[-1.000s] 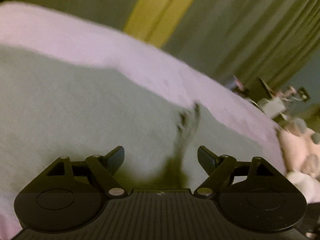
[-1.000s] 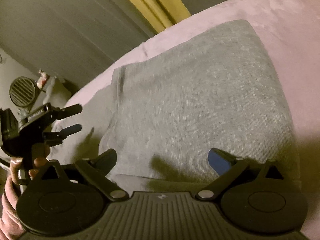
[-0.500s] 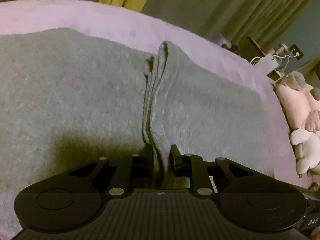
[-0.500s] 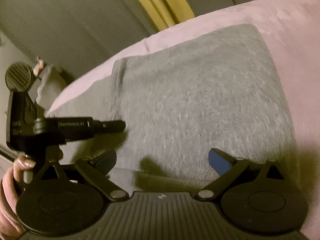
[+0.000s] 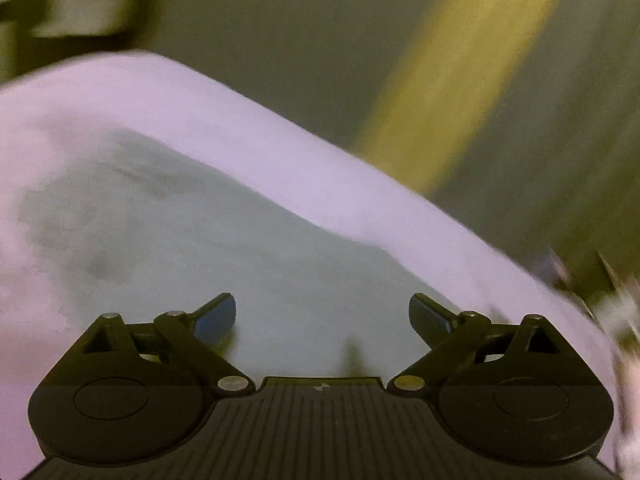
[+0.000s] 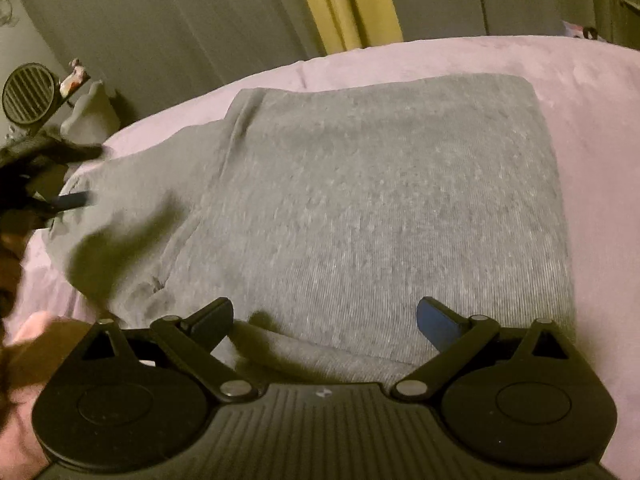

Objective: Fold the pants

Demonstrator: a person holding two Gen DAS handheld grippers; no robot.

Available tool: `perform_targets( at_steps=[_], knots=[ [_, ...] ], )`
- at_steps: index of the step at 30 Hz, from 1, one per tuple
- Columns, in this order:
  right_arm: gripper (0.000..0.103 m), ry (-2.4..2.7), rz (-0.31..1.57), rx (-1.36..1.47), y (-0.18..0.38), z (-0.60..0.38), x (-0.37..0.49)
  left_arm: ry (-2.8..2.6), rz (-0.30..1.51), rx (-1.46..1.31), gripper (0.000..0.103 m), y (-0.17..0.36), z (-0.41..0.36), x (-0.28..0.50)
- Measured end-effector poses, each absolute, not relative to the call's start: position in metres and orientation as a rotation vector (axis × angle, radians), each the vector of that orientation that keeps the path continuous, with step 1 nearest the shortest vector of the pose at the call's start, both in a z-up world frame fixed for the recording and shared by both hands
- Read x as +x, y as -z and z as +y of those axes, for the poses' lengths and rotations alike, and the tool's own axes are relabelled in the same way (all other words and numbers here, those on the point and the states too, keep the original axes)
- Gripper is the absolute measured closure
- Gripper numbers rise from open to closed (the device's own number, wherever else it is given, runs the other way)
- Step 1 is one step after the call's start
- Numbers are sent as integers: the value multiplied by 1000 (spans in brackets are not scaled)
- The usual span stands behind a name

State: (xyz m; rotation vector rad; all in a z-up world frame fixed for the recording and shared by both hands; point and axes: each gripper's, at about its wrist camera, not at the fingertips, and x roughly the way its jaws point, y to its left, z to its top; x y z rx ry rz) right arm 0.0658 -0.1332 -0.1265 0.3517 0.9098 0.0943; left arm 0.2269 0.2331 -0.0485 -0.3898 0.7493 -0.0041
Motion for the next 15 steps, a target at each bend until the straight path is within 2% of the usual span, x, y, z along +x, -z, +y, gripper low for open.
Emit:
perform_targets(
  at_steps=[3,7,9,15],
  knots=[
    [5,-85,907,332,126,-128,65,-162,732,-449,6,53,303,216],
    [4,-76,913,270,126,-121,67,-278,770,-561,7,87,369,209],
    [4,-71,924,239,126,-116,69,-282,797,-597,11,100,383,212],
    [4,-57,948,231,125,-116,76,-266,812,-630,10,127,384,227]
  ],
)
